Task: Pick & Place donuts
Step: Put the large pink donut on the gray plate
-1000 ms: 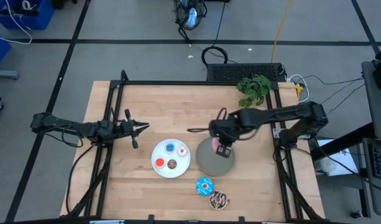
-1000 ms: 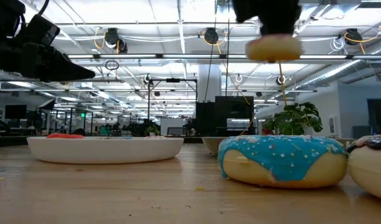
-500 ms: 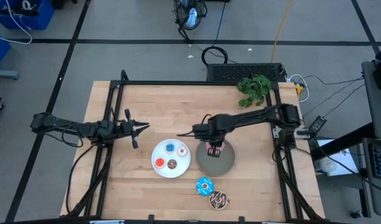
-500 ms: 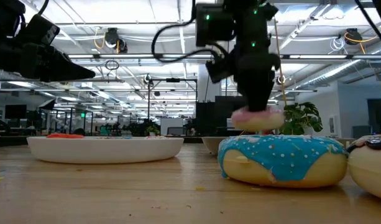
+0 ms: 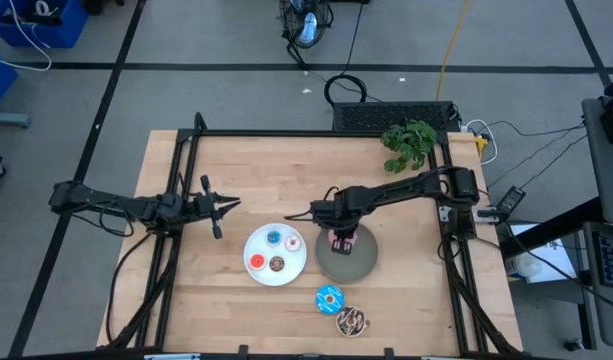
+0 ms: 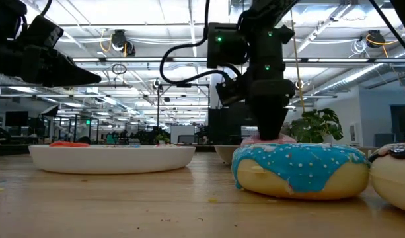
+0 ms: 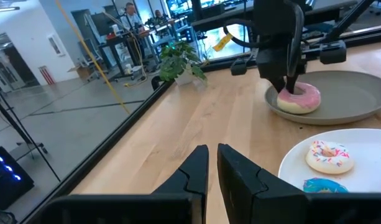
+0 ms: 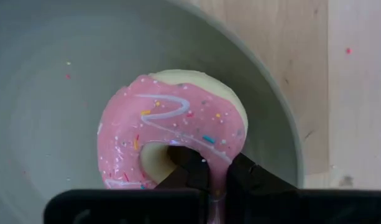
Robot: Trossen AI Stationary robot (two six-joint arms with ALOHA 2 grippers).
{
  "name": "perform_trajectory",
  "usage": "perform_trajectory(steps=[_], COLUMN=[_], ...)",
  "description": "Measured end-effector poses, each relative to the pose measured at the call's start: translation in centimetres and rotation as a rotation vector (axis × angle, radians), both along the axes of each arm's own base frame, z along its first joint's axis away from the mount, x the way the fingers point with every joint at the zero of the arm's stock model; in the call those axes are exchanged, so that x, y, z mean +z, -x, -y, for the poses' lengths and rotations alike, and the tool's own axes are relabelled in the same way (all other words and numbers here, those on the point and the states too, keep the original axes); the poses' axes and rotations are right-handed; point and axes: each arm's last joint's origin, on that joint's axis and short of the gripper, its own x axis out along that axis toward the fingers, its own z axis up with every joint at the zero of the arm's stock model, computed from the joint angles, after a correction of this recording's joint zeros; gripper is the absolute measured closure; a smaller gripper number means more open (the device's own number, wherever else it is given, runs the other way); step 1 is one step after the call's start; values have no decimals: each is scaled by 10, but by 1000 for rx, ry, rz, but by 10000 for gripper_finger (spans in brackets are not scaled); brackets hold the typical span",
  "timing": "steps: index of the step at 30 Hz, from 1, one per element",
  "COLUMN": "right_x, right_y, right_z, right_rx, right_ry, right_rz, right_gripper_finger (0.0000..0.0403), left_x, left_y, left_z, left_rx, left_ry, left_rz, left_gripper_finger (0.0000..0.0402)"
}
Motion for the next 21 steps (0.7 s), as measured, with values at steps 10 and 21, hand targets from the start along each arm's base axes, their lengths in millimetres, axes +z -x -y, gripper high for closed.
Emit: perform_trajectory(steps=[10, 21], right_x=[-11, 6], right_y=[10, 14], right_z=[0, 0], right_rx=[-7, -38], right_ry=[3, 35], right_rz=[-48, -22], right_gripper_finger=[369, 223], left_x=[1, 2], left_y=[0, 0], left_z=[0, 0], left_rx=[3, 3], left_ry=[26, 27], left_rz=[17, 26], left_gripper_finger=[360, 360])
